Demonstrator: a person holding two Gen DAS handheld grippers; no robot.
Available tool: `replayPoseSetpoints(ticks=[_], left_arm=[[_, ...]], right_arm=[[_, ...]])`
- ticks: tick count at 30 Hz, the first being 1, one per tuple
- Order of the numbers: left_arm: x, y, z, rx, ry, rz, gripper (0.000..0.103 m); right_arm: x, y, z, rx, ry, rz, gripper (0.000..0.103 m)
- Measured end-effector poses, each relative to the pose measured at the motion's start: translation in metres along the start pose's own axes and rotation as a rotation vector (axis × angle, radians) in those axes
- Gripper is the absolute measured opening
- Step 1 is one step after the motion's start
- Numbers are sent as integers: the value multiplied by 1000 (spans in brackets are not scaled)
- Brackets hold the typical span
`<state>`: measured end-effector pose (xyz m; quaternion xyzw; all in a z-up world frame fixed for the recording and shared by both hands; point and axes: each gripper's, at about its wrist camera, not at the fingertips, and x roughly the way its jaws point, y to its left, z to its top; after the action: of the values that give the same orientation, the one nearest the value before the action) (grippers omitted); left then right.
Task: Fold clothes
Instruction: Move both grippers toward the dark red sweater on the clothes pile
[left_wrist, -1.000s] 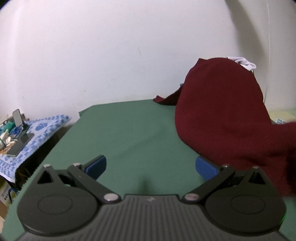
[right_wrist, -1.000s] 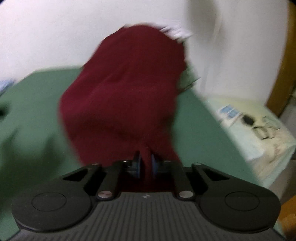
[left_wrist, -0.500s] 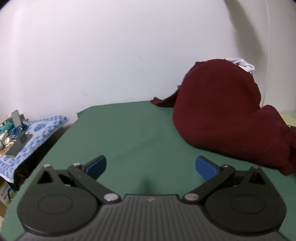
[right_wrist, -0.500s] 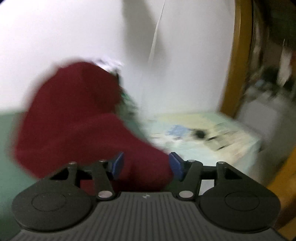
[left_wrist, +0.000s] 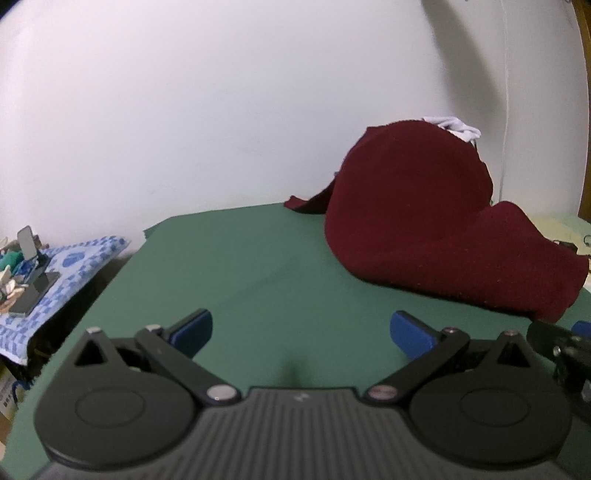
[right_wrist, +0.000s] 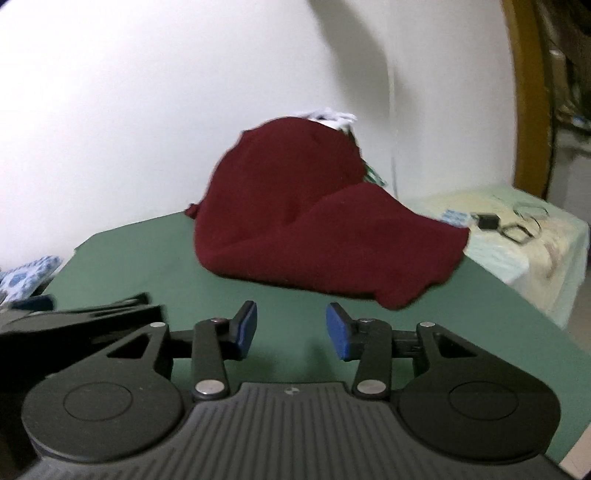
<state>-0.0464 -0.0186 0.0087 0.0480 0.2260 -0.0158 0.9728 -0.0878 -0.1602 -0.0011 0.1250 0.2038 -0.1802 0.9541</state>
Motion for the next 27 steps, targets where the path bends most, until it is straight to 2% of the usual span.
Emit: replayPoseSetpoints(ticks=[5,9,12,18,24,27], left_arm=[[-12,6,-7,-3,-6,19,103],[-19,11,-9,-16,-10,41,103],[-23,12,-9,-28,-19,58,103],[-24,6,-7,-35,-16,90,103],[-27,-5,-8,-13,-29,113,103],[-27,-8,-8,-4,-32,100,103]], right_arm=[[10,12,-5,5,-14,-49,45],[14,14,-2,-30,-5,-49,45],[15,-8,1,-58,8,-8,45],[16,-27,-1,-90,10,64,47],[15,-42,-1,-84,4,96,49],[15,-48,-3,-83,4,102,49]])
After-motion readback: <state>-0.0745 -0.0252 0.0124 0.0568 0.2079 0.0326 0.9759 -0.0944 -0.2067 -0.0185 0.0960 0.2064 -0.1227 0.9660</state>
